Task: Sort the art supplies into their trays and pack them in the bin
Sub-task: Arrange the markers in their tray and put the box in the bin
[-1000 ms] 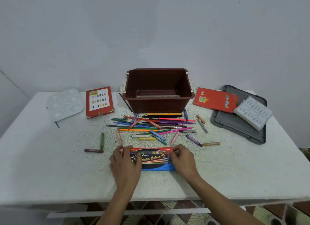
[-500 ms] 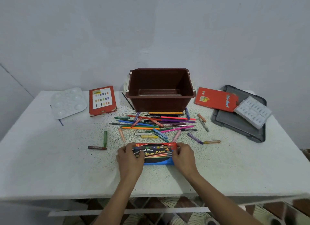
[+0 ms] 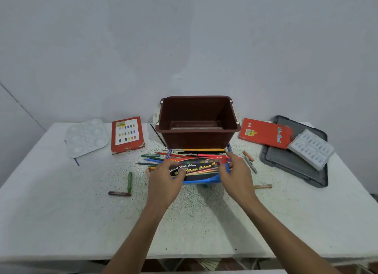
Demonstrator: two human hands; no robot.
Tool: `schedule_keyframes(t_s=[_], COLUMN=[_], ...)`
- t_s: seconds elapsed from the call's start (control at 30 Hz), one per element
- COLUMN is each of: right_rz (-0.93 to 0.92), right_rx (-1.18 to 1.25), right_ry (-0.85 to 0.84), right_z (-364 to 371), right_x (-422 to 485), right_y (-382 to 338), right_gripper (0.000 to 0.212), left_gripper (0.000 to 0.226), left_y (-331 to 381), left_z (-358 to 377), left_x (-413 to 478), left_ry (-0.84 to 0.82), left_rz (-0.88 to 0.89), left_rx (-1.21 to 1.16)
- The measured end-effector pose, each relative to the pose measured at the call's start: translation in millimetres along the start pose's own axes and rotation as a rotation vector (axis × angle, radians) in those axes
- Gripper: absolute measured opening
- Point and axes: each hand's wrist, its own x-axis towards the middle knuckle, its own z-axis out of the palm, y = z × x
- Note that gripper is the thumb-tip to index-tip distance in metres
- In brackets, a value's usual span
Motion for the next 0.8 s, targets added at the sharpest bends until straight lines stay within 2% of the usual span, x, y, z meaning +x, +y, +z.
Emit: schedule_keyframes(t_s=[0.2,0.33,0.5,0.63,0.8], right_rz=[-0.114,-0.145,-0.149,-0.124,-0.076], right_rx=[0.069,0.03,0.028,0.055,0.048], right_ry=[0.109,0.136,0.121,0.045,-0.002], right_z=[-27,-35,-33,-22,-6], right_x=[40,74,112,141,179], right_y=[-31,-44,-53,-55,-50], right_gripper=[0.031,0.032,0.03,0.027,0.025], left_gripper=[0.026,0.026,0.02,0.014,0.018], left_y=[42,58,69,67,61], left_z=[-15,-17,-13,-3,15], left_x=[44,77,121,159,199], left_ry=[0.02,0.026,0.024,0.029,-0.043], left_rz=[0.085,0.106,0.118,0.109,0.105], left_rx=[0.019,-0.015,-0.044,-0.087,-0.035])
